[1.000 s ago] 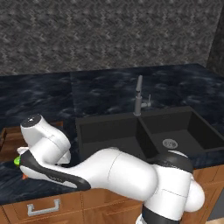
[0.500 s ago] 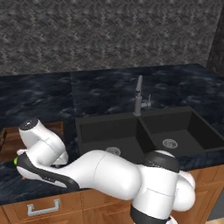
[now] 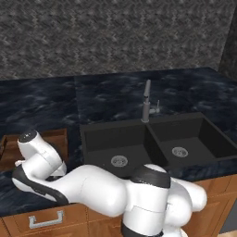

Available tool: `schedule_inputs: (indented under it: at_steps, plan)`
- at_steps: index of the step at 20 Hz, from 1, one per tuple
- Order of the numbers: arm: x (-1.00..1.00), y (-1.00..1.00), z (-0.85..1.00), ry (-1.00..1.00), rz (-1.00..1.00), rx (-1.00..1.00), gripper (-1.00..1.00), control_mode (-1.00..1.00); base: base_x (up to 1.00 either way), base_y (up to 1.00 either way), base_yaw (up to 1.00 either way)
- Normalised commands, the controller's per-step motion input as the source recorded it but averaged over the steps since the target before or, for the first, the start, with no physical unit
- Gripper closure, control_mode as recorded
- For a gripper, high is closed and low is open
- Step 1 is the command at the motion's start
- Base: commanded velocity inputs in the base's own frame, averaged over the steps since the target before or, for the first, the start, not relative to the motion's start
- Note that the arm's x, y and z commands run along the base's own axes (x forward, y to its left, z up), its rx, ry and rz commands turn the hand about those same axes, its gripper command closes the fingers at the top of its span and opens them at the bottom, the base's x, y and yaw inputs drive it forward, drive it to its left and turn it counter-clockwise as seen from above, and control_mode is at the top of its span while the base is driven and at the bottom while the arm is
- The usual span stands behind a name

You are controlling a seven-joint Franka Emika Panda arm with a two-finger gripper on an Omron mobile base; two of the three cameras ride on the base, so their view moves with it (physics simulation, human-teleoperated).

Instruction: Pick up all produce items and place them in the sink. Turn on the sink faucet to wash them. Then turn the sink off and put them in the tray.

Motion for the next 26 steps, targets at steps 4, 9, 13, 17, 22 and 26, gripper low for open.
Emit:
schedule_inputs:
  at_steps: [4,9,13,17,22,26]
  plan:
    - [0.05,0.34,-0.03,0.01,0.0,0.0,-1.0,-1.0,0.0,0.0,0.0]
    - [0.19,0.27,-0.23,0.02,0.0,0.0,-1.0,-1.0,0.0,0.0,0.0]
    - [0.28,0.1,-0.4,0.0,0.0,-0.01,-1.0,-1.0,0.0,0.0,0.0]
    - [0.32,0.06,-0.34,0.0,0.0,0.0,-1.0,-1.0,0.0,0.0,0.0]
    - [0.21,0.13,-0.25,0.0,0.0,0.0,-1.0,-1.0,0.0,0.0,0.0]
    - [0.09,0.08,-0.22,0.0,0.01,0.0,-1.0,-1.0,0.0,0.0,0.0]
